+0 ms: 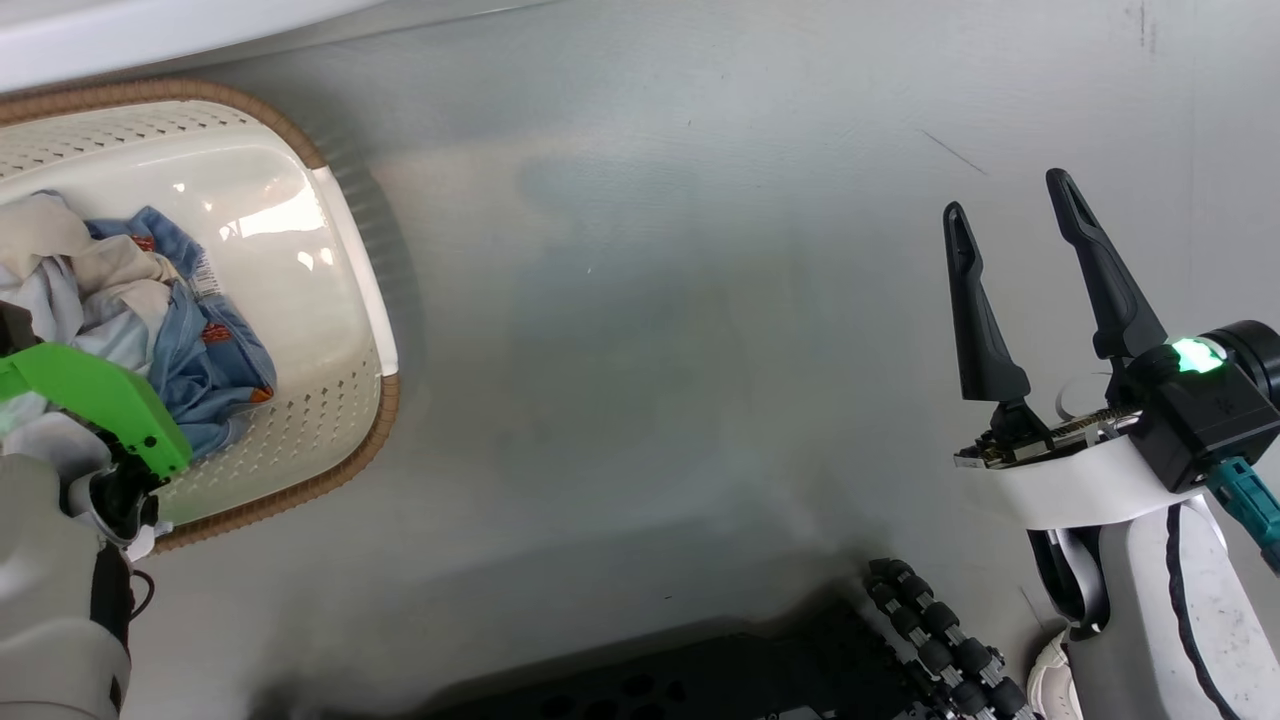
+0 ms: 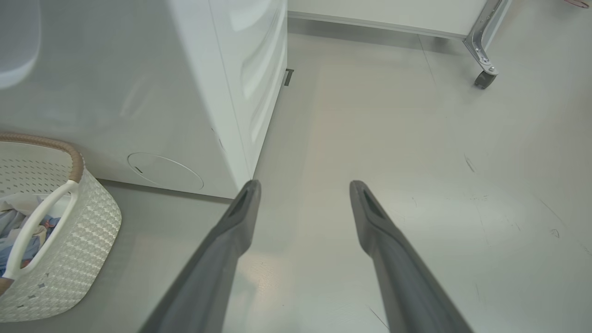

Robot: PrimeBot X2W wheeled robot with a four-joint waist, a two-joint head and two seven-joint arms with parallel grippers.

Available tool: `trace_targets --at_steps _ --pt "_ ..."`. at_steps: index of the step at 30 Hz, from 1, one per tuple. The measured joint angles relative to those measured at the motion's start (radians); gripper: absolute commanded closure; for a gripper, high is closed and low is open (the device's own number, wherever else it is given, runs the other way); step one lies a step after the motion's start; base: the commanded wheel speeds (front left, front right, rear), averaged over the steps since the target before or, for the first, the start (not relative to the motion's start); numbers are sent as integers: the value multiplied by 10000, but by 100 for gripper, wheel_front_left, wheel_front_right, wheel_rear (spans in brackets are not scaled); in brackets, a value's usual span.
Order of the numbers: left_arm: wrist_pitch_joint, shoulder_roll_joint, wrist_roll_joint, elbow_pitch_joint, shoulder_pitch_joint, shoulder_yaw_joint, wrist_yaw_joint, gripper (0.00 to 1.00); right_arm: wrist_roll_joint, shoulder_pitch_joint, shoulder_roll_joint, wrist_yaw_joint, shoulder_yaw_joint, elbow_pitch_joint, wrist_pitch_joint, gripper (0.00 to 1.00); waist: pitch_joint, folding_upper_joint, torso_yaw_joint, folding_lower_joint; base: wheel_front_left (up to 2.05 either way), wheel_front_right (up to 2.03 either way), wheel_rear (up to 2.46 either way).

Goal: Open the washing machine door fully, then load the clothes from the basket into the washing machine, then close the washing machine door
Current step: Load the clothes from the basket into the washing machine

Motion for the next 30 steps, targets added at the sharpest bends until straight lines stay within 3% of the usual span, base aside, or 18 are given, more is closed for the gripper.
trace_targets --at_steps 11,19,30 --pt "-846 -100 130 107 -256 75 -46 100 -23 6 -2 0 -35 -35 0 0 19 0 60 0 0 0 0" --pt "-1948 -288 107 -190 -281 33 -472 100 8 -156 17 0 98 36 0 0 -91 0 109 0 0 0 0" --pt "-2922 -328 58 -174 384 -12 -646 100 163 -405 40 0 159 343 0 0 -647 0 235 0 0 0 0"
